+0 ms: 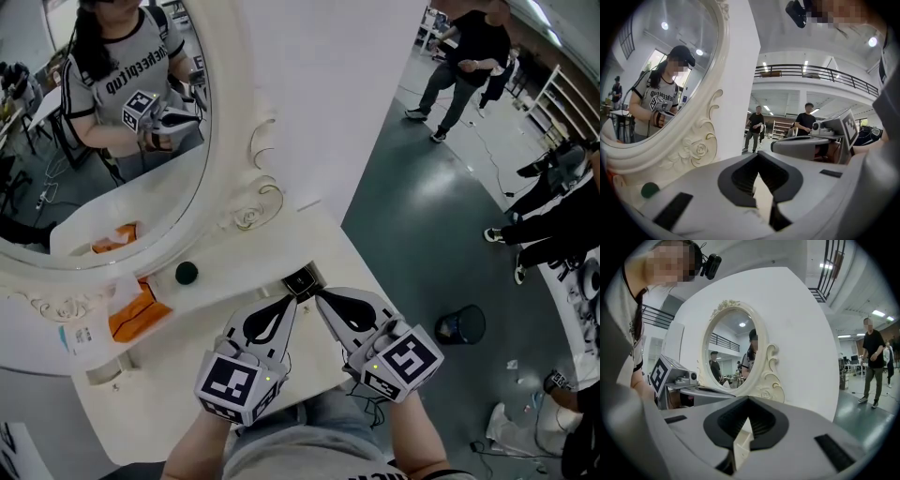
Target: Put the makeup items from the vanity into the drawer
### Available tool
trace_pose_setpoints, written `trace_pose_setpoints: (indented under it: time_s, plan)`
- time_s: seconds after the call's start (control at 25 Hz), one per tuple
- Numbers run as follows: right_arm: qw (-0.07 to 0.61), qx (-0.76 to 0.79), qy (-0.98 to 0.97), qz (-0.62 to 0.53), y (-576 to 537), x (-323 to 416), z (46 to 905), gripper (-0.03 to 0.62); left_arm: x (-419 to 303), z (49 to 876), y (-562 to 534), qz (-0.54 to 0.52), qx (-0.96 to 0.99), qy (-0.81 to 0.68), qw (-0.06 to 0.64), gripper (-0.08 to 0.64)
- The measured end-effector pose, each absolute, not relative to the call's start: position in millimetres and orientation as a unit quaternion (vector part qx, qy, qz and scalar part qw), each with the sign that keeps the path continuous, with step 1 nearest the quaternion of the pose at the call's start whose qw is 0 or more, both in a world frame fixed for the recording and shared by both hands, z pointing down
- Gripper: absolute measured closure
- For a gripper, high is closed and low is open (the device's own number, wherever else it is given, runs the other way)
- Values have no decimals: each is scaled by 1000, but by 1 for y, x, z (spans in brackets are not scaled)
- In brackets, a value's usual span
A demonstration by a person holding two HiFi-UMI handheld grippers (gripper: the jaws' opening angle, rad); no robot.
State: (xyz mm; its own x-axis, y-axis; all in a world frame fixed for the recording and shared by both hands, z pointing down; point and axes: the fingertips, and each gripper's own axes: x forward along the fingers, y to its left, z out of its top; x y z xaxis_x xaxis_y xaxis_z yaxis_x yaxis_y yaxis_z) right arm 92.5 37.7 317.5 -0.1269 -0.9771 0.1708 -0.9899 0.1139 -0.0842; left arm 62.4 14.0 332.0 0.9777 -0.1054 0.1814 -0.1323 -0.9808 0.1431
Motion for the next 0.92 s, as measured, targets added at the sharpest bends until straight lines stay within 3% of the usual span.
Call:
trace_pose_setpoints:
  time_s: [0.92]
  plan:
    - [37, 648, -757, 81, 48, 91, 315, 583, 67, 332, 23, 84, 991, -65, 79, 522]
